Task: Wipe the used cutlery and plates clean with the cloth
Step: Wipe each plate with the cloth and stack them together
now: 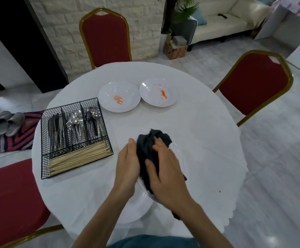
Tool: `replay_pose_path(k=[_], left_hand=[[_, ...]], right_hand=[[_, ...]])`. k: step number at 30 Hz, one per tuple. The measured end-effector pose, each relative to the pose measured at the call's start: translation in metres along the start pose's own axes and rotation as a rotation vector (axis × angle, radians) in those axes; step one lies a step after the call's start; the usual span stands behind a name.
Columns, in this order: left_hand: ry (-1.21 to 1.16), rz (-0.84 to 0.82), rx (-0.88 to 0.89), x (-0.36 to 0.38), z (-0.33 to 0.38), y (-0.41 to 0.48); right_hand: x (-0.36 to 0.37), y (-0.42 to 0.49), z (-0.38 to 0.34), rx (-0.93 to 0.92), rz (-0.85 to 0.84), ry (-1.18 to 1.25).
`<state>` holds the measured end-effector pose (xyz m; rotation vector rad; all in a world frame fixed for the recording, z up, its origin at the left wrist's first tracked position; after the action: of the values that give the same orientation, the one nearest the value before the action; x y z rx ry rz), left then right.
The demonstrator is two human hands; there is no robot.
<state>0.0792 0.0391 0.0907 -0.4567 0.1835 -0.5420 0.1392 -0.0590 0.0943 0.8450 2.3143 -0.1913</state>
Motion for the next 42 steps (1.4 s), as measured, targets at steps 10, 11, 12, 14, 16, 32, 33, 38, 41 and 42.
replay_pose_path(k=[10, 11, 12, 14, 16, 32, 33, 38, 41, 42], left_hand=[[0.129, -0.160, -0.115, 0.001, -0.021, -0.020], [0.123, -0.163, -0.121, 0.000, -0.020, -0.020], [0.117, -0.168, -0.126, -0.001, -0.020, -0.018], [0.081, -0.150, -0.147, -0.003, -0.020, -0.017], [0.033, -0.119, -0.193, -0.005, -0.021, -0.015], [-0.311, 0.135, -0.281, 0.000, -0.014, 0.001], [-0.294, 0.142, -0.278, 0.001, -0.015, 0.001], [-0.155, 0.050, -0.184, 0.006, -0.018, -0.006], [-0.116, 0.005, -0.149, 0.008, -0.020, -0.011], [-0.099, -0.018, -0.137, 0.010, -0.020, -0.013]], right_hand=[[-0.026, 0.005, 0.099, 0.767, -0.032, 0.317], [-0.024, -0.002, 0.105, 0.805, -0.018, 0.338], [-0.022, -0.009, 0.108, 0.831, 0.001, 0.345], [-0.019, -0.020, 0.107, 0.841, 0.049, 0.362], [-0.018, -0.026, 0.099, 0.825, 0.094, 0.385], [-0.017, -0.020, 0.012, 0.215, 0.104, 0.059], [-0.012, -0.022, 0.004, 0.173, 0.075, 0.038], [0.002, -0.021, -0.012, 0.064, -0.034, -0.071], [-0.002, -0.011, -0.005, 0.071, -0.054, -0.067], [-0.004, -0.008, -0.002, 0.082, -0.055, -0.067]])
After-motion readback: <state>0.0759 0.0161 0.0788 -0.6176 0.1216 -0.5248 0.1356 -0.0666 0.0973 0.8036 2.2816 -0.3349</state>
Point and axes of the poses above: each hand's wrist, its own y-axis towards the middle knuckle, its own x-axis out of the palm, z = x × y, the point moved 3 cm from there along y, towards the middle knuckle, and after that the axes turned 2 degrees about y, right-handed, at the moved point
